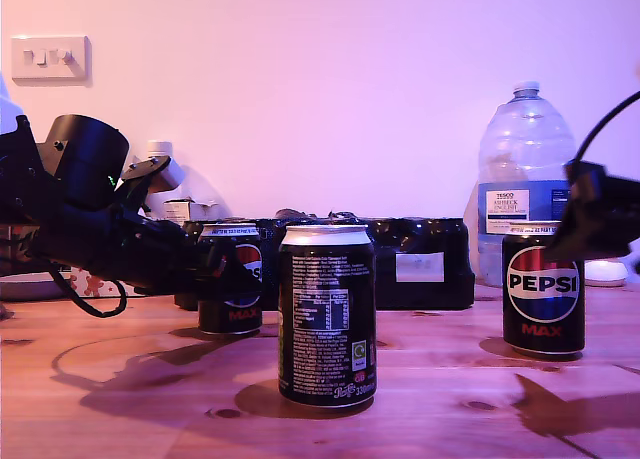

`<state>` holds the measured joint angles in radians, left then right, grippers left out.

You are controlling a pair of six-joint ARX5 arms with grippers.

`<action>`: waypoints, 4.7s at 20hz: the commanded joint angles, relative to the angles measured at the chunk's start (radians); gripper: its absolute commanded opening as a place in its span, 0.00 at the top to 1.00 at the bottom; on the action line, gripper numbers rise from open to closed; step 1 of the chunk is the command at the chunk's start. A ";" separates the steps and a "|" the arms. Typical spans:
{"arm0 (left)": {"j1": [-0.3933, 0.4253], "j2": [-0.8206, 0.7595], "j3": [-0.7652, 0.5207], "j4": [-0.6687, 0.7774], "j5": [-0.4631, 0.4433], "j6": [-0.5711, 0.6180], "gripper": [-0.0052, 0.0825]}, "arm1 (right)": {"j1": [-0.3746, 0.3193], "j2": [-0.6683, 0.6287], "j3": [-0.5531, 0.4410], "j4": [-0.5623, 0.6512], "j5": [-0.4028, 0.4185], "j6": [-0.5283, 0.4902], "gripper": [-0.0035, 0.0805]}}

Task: Stack up the Pepsi cans on top of each other

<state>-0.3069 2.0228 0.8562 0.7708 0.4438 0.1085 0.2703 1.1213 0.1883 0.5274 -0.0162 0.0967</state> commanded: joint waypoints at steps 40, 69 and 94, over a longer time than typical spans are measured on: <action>-0.010 0.021 0.010 0.007 0.000 -0.003 0.05 | 0.014 0.559 0.253 0.344 -0.029 -0.098 0.56; -0.010 0.021 0.010 -0.042 0.005 0.004 0.50 | 0.397 0.130 0.530 -0.317 -0.176 -0.225 0.56; -0.010 0.021 0.010 -0.041 0.005 0.004 0.50 | 0.507 0.192 0.526 -0.278 -0.130 -0.250 0.56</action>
<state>-0.3134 2.0228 0.8619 0.7288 0.4450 0.1123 0.7685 1.3235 0.6807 0.2073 -0.1436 -0.1551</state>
